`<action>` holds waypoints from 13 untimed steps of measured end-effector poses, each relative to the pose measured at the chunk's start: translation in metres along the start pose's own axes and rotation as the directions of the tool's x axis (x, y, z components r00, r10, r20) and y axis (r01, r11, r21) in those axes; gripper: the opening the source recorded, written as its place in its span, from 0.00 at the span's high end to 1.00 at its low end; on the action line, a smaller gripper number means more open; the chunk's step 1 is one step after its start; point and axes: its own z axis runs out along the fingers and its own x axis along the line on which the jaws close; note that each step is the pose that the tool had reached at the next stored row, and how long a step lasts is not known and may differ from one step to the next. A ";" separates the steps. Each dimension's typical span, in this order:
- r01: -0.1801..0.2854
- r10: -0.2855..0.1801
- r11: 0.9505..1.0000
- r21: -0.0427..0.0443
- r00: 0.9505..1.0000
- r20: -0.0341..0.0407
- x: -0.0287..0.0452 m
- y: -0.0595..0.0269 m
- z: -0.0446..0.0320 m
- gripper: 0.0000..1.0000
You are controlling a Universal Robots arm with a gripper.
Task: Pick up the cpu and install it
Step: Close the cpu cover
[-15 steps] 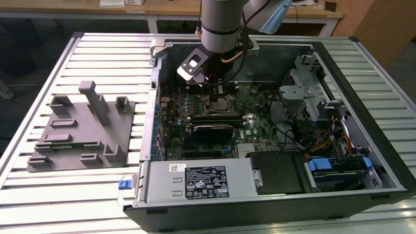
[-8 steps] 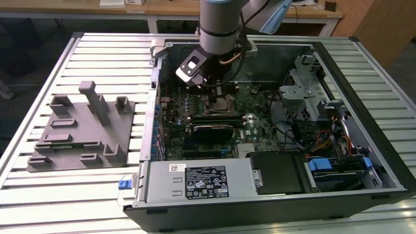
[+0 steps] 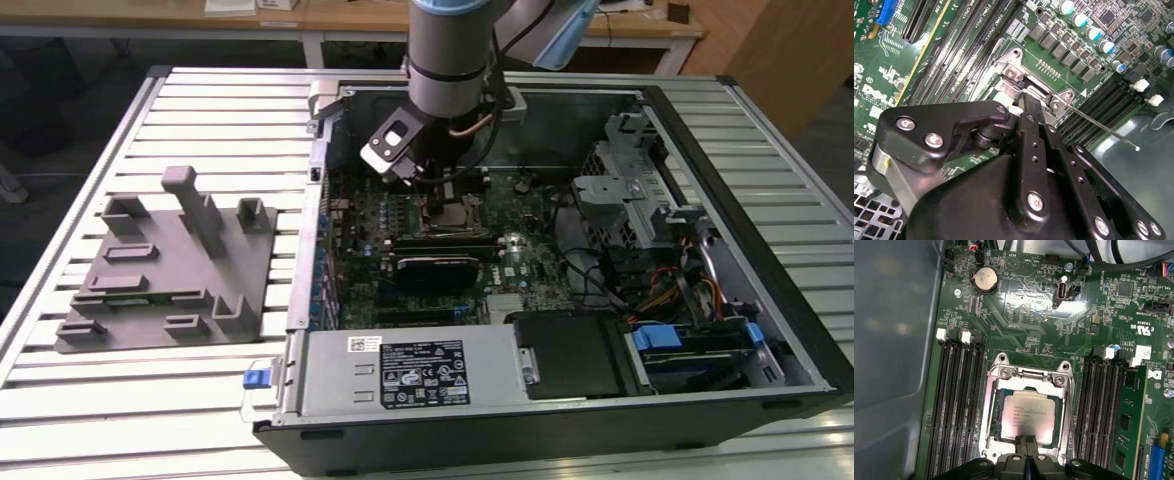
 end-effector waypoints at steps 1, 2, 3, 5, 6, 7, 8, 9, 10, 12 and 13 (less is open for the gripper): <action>0.000 0.000 1.000 0.000 1.000 0.000 0.0000 -0.0001 0.0004 0.89; 0.000 0.000 1.000 0.000 1.000 -0.001 0.0000 -0.0001 0.0007 0.89; 0.000 0.000 1.000 0.000 1.000 -0.001 0.0000 0.0000 0.0012 0.89; 0.000 0.000 1.000 0.000 1.000 -0.001 0.0000 -0.0001 0.0022 0.89; 0.000 0.000 1.000 0.000 1.000 -0.001 0.0000 -0.0001 0.0028 0.89; 0.000 0.000 1.000 0.000 1.000 -0.001 -0.0001 -0.0001 0.0035 0.89; 0.000 0.000 1.000 0.000 1.000 -0.002 -0.0001 -0.0001 0.0039 0.89; 0.000 0.000 1.000 0.000 1.000 -0.002 -0.0001 0.0000 0.0044 0.89; 0.000 0.000 1.000 0.000 1.000 -0.002 -0.0001 0.0001 0.0049 0.89; 0.000 0.000 1.000 0.000 1.000 -0.002 -0.0003 0.0012 0.0053 0.89; 0.000 0.000 1.000 0.000 1.000 -0.003 -0.0004 0.0023 0.0055 0.89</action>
